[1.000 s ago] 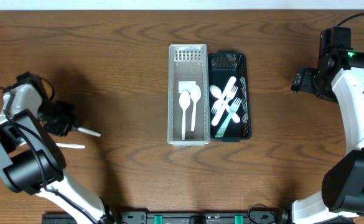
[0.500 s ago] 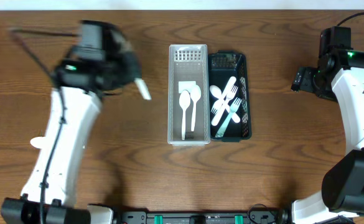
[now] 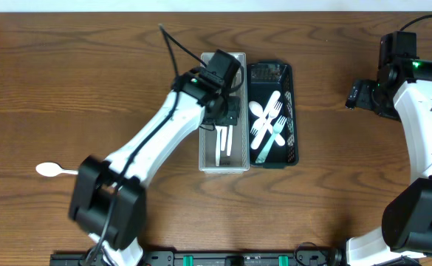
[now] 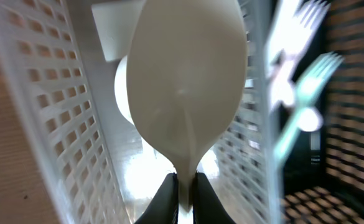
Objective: Pack container
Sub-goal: 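Carry the white spoon into the white basket and release it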
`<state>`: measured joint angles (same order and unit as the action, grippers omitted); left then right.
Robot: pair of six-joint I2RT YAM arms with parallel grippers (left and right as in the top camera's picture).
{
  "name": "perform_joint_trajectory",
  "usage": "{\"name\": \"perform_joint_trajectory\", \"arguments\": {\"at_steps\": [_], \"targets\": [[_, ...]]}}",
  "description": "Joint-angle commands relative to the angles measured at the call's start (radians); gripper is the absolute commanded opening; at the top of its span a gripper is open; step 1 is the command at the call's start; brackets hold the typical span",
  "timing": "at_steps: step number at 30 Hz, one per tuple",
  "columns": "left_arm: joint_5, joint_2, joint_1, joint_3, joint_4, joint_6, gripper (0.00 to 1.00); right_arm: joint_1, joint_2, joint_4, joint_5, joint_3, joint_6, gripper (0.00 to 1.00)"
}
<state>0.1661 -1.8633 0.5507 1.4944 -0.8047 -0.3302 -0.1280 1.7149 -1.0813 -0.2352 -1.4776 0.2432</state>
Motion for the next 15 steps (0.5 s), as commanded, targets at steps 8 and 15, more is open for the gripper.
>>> {"name": "perform_joint_trajectory", "arguments": {"at_steps": [8, 15], "targets": [[-0.071, 0.042, -0.046, 0.018, -0.018, 0.155, 0.45, -0.006, 0.0, -0.003, 0.0, 0.002, -0.013, 0.99], [-0.286, 0.265, -0.187, 0.024, -0.093, 0.118, 0.74, -0.006, 0.0, -0.003, 0.0, 0.002, -0.013, 0.98]]}}
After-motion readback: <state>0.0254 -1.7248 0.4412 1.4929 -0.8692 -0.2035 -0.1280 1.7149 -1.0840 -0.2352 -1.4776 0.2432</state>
